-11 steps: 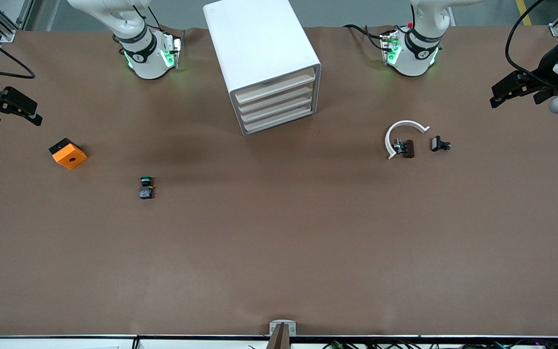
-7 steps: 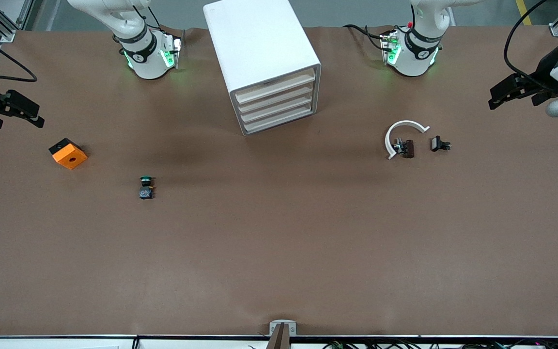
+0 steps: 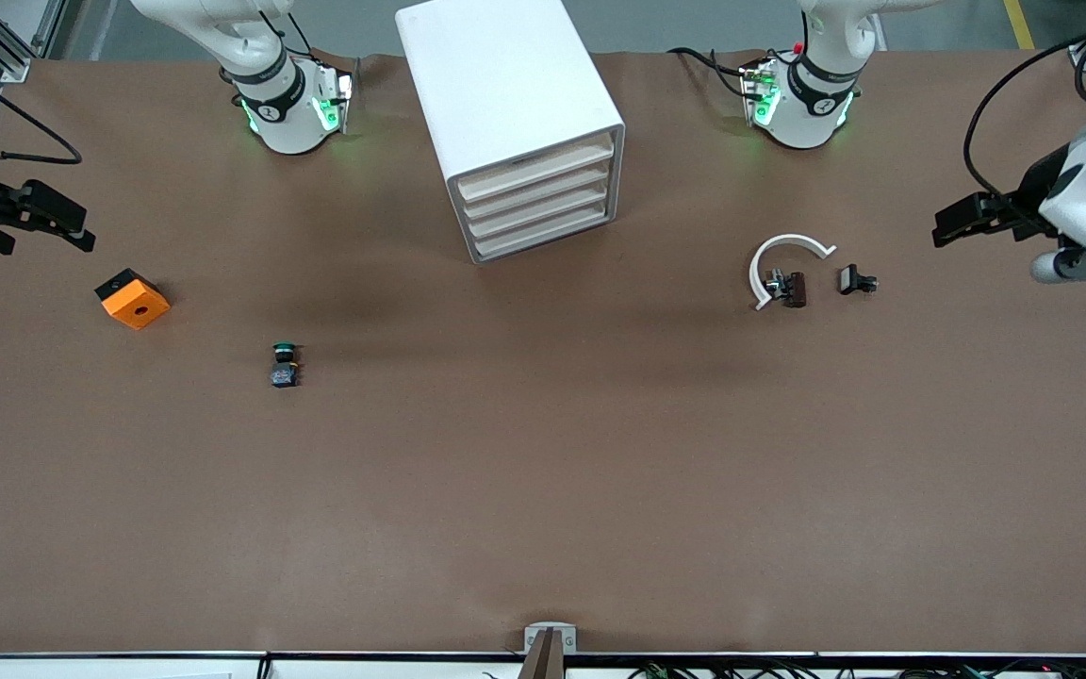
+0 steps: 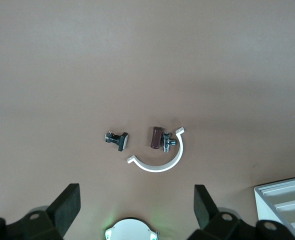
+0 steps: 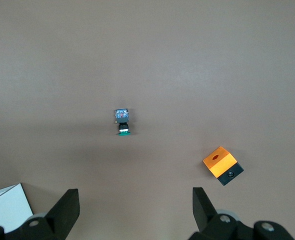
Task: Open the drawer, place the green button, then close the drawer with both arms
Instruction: 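Reach the left gripper toward the drawer handle while the right gripper reaches the button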
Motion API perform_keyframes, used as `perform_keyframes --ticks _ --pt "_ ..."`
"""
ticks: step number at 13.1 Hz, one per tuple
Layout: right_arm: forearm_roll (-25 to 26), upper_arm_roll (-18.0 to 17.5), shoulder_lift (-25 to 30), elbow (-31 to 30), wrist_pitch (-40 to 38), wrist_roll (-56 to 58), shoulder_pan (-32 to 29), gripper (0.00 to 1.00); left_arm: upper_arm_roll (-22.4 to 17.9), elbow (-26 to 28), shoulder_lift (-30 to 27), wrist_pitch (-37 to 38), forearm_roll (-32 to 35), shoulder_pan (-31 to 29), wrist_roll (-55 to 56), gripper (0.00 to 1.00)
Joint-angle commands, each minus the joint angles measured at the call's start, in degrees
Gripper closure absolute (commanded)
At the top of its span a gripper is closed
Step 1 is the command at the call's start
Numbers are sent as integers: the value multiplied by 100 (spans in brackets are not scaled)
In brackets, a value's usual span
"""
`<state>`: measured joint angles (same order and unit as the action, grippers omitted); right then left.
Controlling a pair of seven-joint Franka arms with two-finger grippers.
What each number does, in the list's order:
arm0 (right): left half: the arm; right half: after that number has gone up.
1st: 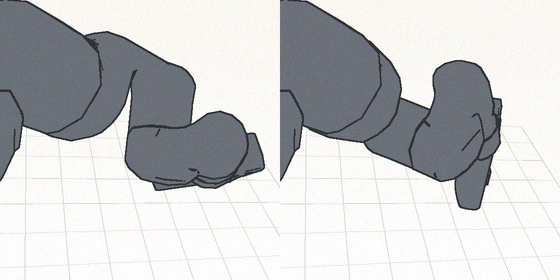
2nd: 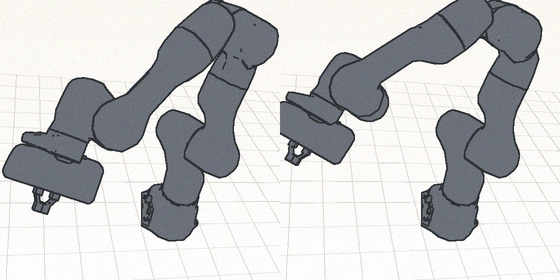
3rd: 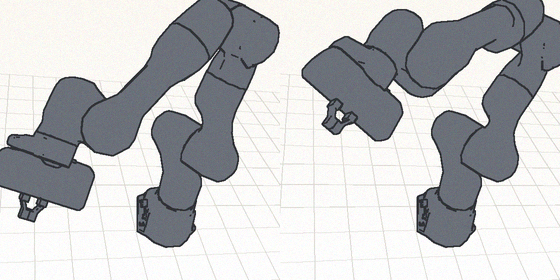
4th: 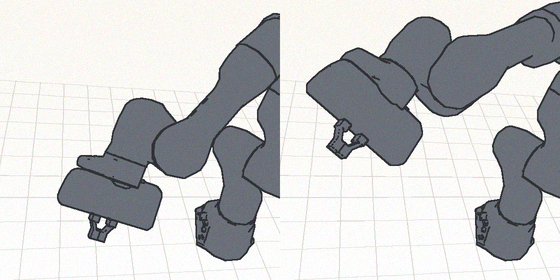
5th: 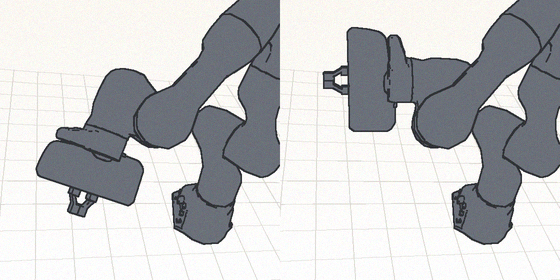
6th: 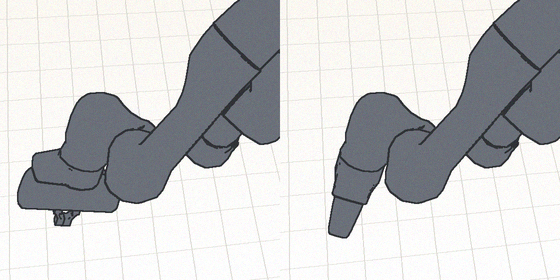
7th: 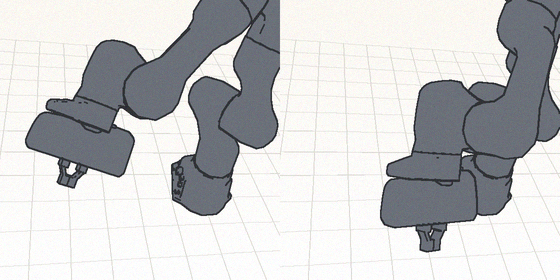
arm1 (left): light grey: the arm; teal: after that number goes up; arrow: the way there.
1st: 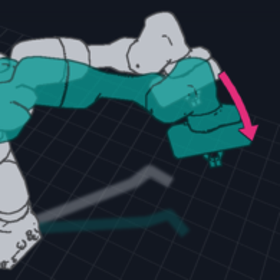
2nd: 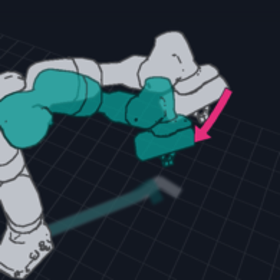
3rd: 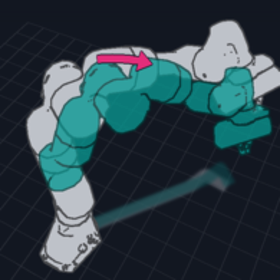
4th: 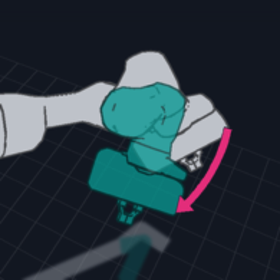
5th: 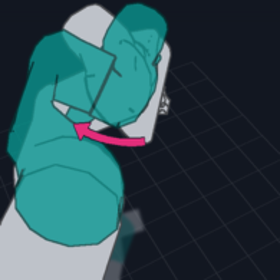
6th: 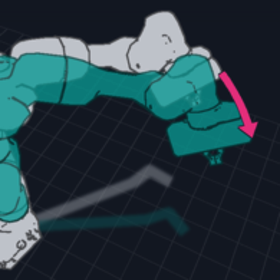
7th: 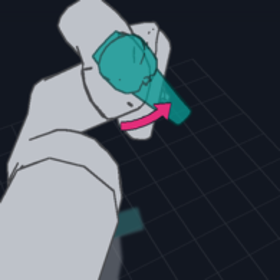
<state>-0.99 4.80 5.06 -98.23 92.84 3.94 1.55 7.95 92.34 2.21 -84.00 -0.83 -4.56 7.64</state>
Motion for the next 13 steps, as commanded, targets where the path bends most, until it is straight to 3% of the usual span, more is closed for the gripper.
perform_keyframes --ticks 1,8,13 --pt "-15 20 -172 85 -21 -24 3 0 57 -216 604 103 40 16 35 0" --pt "-15 12 -383 6 6 -33 118 0 66 -242 1773 103 -303 324 2624 0" --pt "-32 12 -357 -1090 1111 -33 328 0 101 -242 2353 103 -312 999 4802 0"
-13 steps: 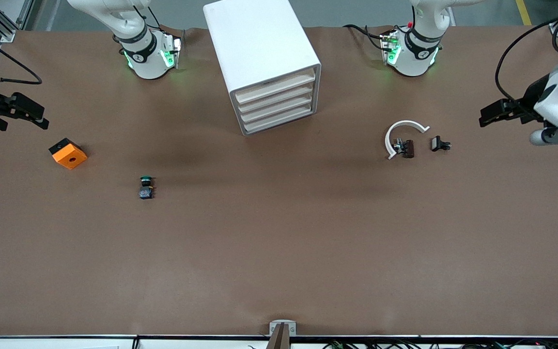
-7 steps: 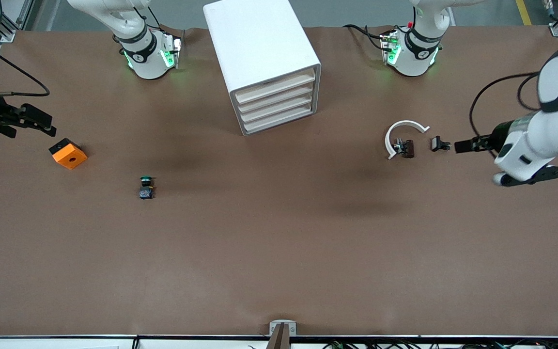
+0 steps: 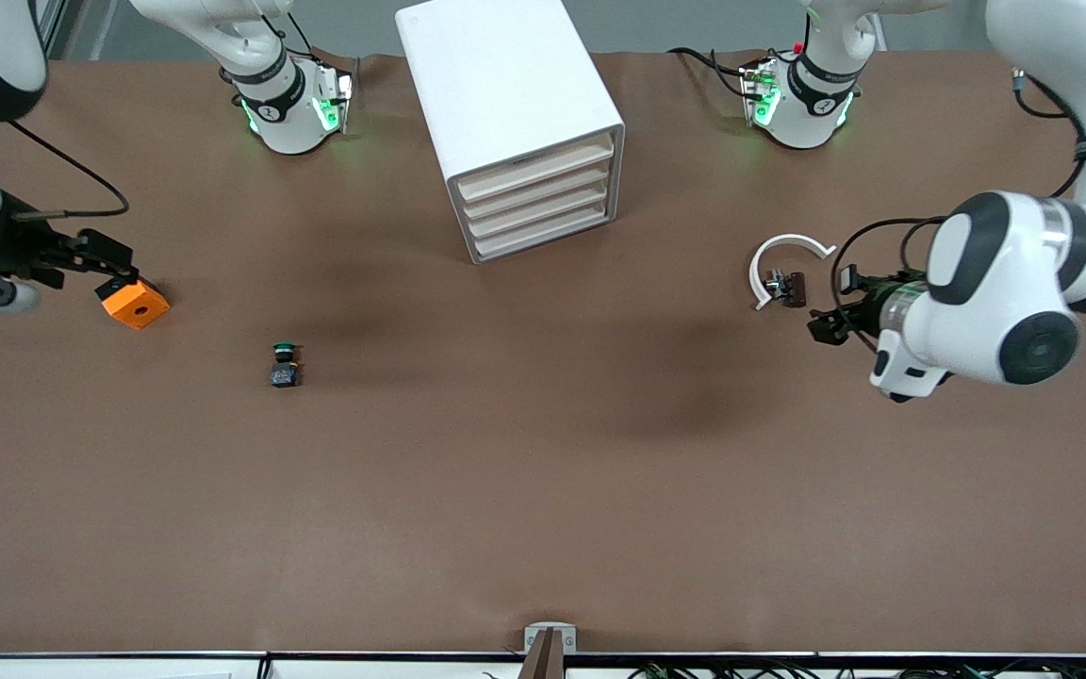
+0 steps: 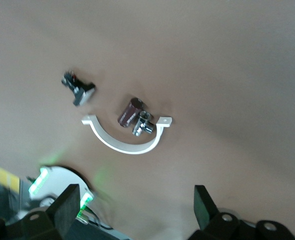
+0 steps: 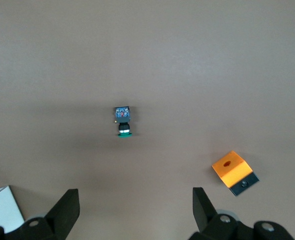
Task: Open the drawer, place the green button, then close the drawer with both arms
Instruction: 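Reach the left gripper toward the drawer handle while the right gripper reaches the button, then grasp the drawer handle with the left gripper while the right gripper grasps the button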
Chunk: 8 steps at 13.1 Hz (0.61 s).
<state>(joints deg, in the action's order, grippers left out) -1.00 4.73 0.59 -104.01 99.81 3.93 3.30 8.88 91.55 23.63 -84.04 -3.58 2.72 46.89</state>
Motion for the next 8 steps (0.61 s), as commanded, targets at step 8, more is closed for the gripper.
perform_keyframes --ticks 8 --pt "-32 19 -128 -2176 2761 -1315 944 0 9 -454 1186 142 -1011 1405 4405 0"
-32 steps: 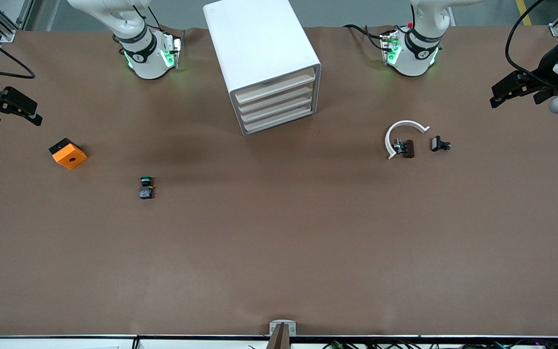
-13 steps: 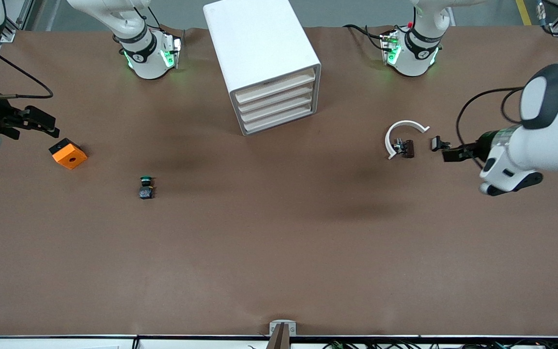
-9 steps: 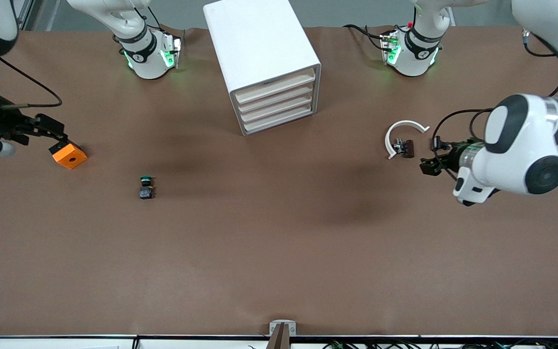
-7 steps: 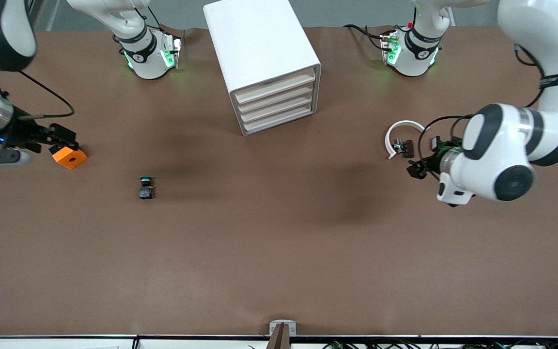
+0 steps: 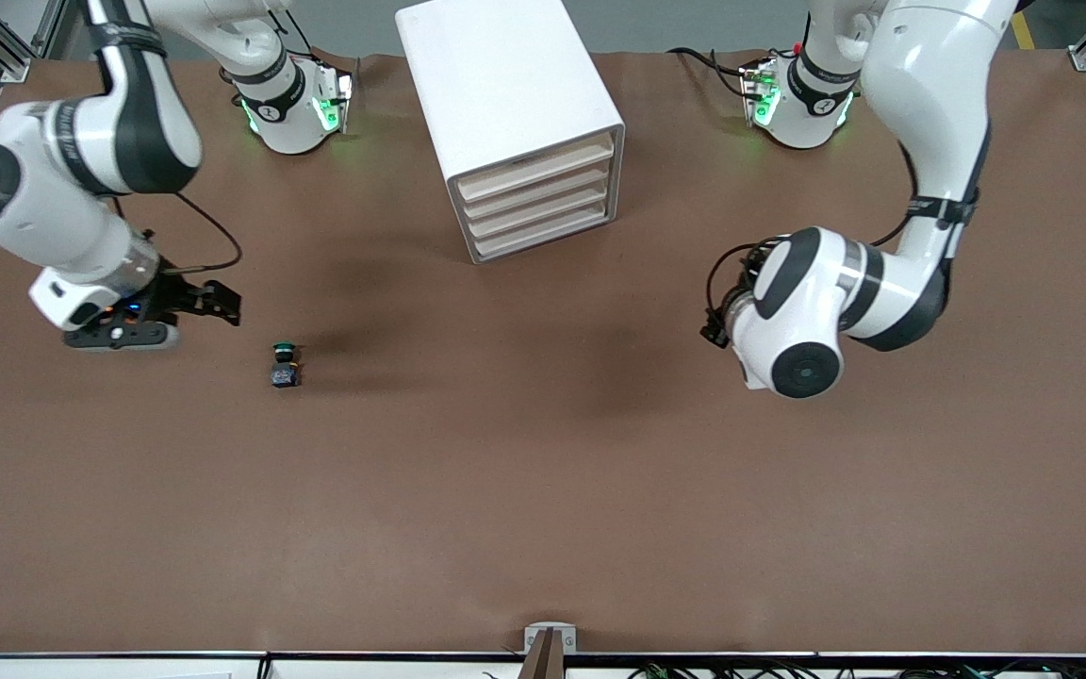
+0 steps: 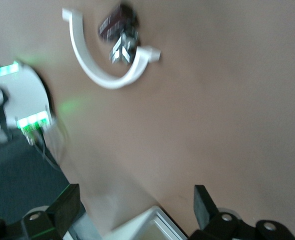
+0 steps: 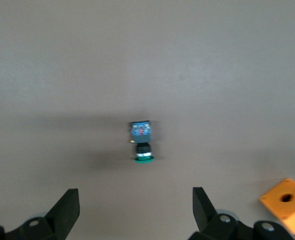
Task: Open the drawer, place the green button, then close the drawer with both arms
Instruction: 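Grasp the drawer handle with the left gripper while the right gripper grasps the button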
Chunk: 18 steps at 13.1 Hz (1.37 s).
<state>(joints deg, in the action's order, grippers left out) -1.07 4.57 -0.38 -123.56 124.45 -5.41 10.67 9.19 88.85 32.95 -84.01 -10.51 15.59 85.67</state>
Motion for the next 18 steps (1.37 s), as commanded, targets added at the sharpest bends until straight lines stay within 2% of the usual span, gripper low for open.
perform_keyframes --ticks 1,4,7,9,10,11,12,13,15,18 --pt "-16 36 -207 -221 439 -382 217 0 -22 -192 404 140 -563 224 887 0" --pt "-16 36 -874 -230 1176 -382 190 0 -22 -218 852 114 -1879 444 2108 0" --pt "-16 44 -1437 -230 1722 -320 146 0 -22 -385 1230 61 -2139 988 2996 0" --pt "1 44 -1683 -222 1881 -303 146 0 -22 -587 1459 43 -2497 1104 3464 0" --pt "10 44 -1763 -221 1899 -303 155 0 -22 -588 1495 34 -2813 1122 3500 6" --pt "10 44 -1851 -221 1951 -303 155 0 -31 -596 1591 -9 -3173 1122 3518 17" --pt "10 44 -1939 -221 2082 -303 155 0 -31 -596 1618 -27 -3411 1165 3518 22" --pt "10 44 -2053 -221 2197 -303 155 0 -31 -596 1670 -45 -3535 1253 3545 26" --pt "10 44 -2255 -221 2460 -294 155 0 -40 -596 1793 -45 -3834 1298 3790 43" --pt "19 62 -2379 -195 2541 214 94 0 -48 -596 1908 -62 -4011 1394 3870 43"
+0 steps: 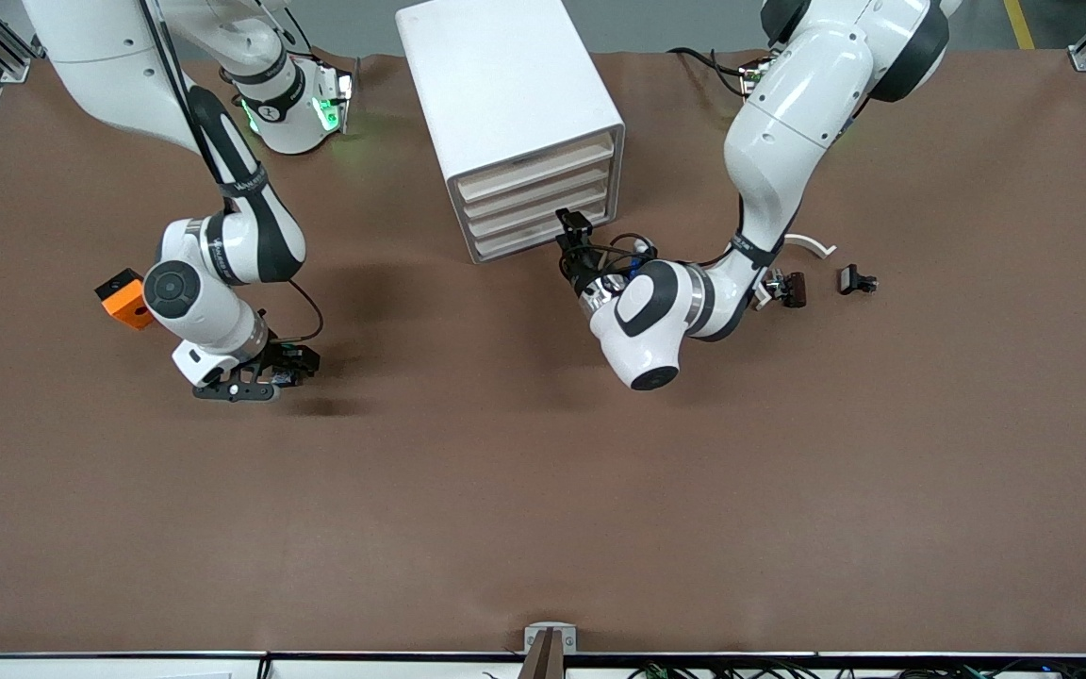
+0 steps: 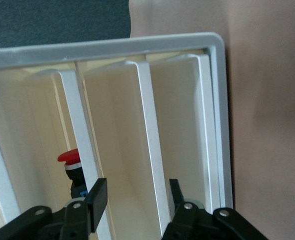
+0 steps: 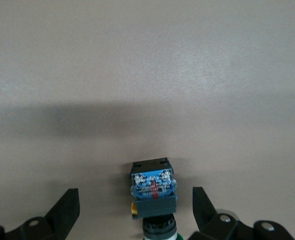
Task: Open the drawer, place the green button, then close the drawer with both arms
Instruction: 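Grasp the drawer handle with the left gripper while the right gripper grasps the button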
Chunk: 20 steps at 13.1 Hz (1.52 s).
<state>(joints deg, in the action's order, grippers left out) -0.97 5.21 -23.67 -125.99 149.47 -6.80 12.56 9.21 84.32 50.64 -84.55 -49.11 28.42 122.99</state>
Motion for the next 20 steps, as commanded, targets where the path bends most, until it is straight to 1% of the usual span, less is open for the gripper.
perform_keyframes --ticks 1,3,4,5,6,8,9,10,11,12,13,14,15,16,17,18,20 --pt "9 -2 -50 48 38 468 -140 0 -51 -144 191 -53 -152 155 138 43" --pt "9 -2 -58 48 21 478 -149 0 -42 -135 262 -71 -152 243 181 43" --pt "9 -11 -58 48 4 478 -149 14 -42 -135 271 -71 -152 295 208 43" --pt "9 -2 -93 57 12 478 -149 30 -42 -135 314 -71 -152 374 217 43" --pt "9 -11 -128 66 21 478 -149 37 -42 -126 341 -71 -160 401 234 43" --pt "9 -11 -164 101 30 478 -166 40 -51 -135 385 -71 -152 541 243 45" --pt "9 -2 -164 101 30 478 -166 52 -51 -135 394 -79 -152 559 234 50" --pt "9 -11 -164 101 30 478 -166 62 -59 -135 420 -79 -160 534 243 69" --pt "9 -2 -164 127 12 478 -158 71 -59 -135 420 -79 -204 516 243 80" --pt "9 -11 -155 171 -40 478 -149 80 -86 -135 472 -97 -248 551 234 87" --pt "9 -2 -120 189 -49 478 -149 86 -86 -135 525 -167 -248 577 234 90" --pt "9 -2 -50 189 -58 478 -140 89 -94 -143 534 -202 -257 560 234 100" --pt "9 -2 20 198 -119 469 -140 90 -103 -161 526 -202 -257 499 226 100" --pt "9 -2 125 241 -302 460 -131 90 -208 -274 534 -202 -266 402 199 100" --pt "9 -2 326 364 -739 408 -114 90 -296 -354 543 -211 -266 358 164 100" --pt "9 -11 537 643 -1509 338 -70 90 -375 -415 552 -220 -275 305 155 100" --pt "0 -37 732 1424 -3126 -152 52 90 -420 -574 578 -246 -275 139 155 100"
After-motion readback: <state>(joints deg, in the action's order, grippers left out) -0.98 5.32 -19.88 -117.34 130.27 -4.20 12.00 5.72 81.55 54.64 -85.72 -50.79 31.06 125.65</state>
